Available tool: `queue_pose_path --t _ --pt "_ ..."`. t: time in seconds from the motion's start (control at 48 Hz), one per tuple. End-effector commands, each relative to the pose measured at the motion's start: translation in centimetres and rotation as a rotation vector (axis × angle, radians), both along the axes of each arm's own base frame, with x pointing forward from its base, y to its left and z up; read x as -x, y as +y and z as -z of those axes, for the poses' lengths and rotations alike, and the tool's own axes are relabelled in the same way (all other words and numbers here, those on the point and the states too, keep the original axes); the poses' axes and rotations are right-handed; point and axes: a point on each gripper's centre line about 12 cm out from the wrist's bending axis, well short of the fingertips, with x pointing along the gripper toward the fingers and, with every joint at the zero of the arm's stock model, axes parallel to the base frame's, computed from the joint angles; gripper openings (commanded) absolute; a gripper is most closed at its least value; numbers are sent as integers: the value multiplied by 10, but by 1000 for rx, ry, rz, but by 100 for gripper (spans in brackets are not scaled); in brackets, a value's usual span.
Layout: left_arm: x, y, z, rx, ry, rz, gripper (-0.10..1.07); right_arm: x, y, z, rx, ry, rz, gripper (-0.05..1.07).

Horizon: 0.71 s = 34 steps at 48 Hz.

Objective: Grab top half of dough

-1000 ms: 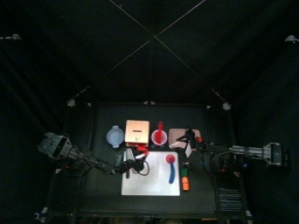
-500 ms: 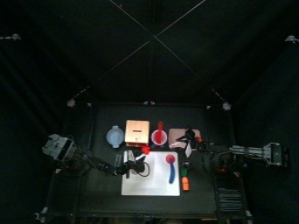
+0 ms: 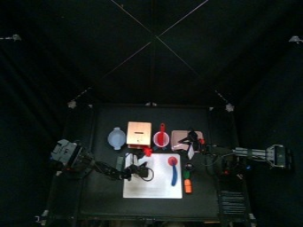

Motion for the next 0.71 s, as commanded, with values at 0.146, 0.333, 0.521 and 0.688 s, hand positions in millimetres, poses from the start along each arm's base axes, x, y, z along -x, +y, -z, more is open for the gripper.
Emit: queue_pose_path --t 0.146,0.333,0.521,0.688 --pt "-1 8 10 -65 66 -25 98 -2 -1 -5 2 -18 0 104" --pt "2 17 10 -128 93 -66 97 -2 -1 -4 2 -13 1 104" --pt "-5 19 8 -122 101 -40 97 -3 -1 -2 -3 -5 2 104" --pt "-14 17 13 -51 105 12 97 -3 -1 -2 0 -4 1 104"
